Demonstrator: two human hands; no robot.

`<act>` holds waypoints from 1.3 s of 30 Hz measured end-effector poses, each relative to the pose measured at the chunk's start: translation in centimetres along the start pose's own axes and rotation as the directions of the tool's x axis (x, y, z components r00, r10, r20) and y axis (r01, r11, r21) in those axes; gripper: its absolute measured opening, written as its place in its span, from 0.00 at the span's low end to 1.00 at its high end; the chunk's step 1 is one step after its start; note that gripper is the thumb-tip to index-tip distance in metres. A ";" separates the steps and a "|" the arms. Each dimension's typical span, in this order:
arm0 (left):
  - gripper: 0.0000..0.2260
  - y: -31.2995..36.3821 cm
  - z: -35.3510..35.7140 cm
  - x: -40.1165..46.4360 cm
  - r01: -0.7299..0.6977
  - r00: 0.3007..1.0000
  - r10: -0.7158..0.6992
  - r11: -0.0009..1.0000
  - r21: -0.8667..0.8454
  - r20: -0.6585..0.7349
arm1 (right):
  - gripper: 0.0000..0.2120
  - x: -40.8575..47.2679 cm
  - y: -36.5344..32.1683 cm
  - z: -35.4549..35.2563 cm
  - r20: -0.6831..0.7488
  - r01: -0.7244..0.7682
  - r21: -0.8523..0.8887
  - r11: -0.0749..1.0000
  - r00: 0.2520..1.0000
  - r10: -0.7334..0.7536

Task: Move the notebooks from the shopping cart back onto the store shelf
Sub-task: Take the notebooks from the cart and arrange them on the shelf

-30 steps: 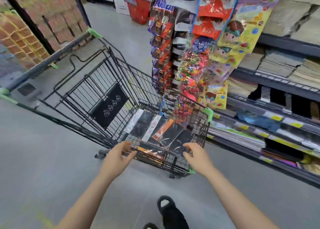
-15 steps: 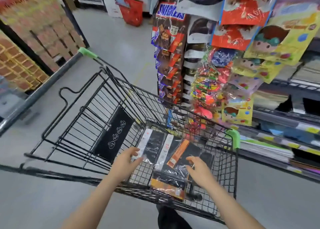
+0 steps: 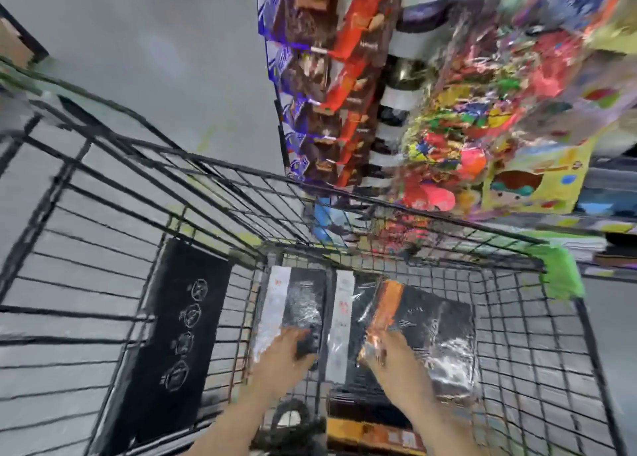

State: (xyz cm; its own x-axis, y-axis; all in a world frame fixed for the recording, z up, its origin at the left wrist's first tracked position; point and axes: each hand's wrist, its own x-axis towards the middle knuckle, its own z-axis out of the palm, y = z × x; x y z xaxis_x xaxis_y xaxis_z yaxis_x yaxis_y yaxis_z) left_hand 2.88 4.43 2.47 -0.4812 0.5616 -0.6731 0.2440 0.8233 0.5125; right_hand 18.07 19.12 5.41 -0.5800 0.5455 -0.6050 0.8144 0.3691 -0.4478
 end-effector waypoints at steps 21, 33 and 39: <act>0.10 0.9 6.9 8.1 0.135 0.989 -0.071 0.809 -0.572 0.133 | 0.25 3.5 4.8 4.7 -0.001 0.063 -0.001 0.998 0.998 -0.063; 0.20 0.6 5.7 7.6 0.178 0.983 -0.103 0.739 -0.650 0.151 | 0.19 1.6 6.7 2.6 0.014 0.075 -0.423 0.903 0.997 -0.076; 0.09 -0.5 1.9 6.0 0.212 0.977 -0.119 0.597 -0.774 0.175 | 0.27 1.5 4.4 1.5 -0.002 -0.014 -0.197 0.980 1.000 0.014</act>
State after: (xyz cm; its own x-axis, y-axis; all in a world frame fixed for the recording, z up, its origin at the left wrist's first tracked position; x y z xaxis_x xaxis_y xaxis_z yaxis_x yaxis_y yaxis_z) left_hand 1.46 7.55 -2.80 -0.3518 0.4649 -0.8125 -0.6076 0.5469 0.5760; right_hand 20.74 20.44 1.54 -0.5683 0.5521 -0.6102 0.8107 0.5025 -0.3004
